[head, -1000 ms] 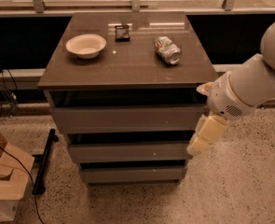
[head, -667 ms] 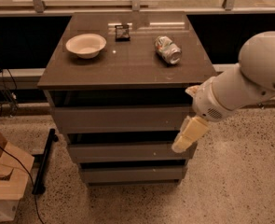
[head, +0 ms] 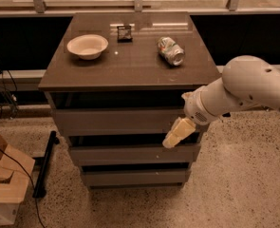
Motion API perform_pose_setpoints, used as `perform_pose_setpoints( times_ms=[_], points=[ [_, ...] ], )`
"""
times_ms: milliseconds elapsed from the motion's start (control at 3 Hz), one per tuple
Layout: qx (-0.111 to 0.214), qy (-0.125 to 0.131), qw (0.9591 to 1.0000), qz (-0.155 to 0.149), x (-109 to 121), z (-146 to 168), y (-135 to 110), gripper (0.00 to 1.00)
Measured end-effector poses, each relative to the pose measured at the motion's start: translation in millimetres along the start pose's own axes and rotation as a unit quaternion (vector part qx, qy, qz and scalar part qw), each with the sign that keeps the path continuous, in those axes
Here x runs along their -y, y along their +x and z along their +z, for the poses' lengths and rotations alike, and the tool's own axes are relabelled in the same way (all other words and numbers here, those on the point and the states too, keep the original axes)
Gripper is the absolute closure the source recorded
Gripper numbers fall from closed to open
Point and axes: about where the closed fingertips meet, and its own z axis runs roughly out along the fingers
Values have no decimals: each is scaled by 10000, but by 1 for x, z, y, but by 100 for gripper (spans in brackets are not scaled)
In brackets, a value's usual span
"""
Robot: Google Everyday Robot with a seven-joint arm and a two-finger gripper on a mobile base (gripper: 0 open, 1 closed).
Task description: Open top drawer
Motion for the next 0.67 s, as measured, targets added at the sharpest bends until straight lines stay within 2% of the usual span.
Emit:
perform_pose_setpoints(
  times_ms=[667],
  points=[
    [-11,-297,9989,376,43,69,20,0]
  ],
)
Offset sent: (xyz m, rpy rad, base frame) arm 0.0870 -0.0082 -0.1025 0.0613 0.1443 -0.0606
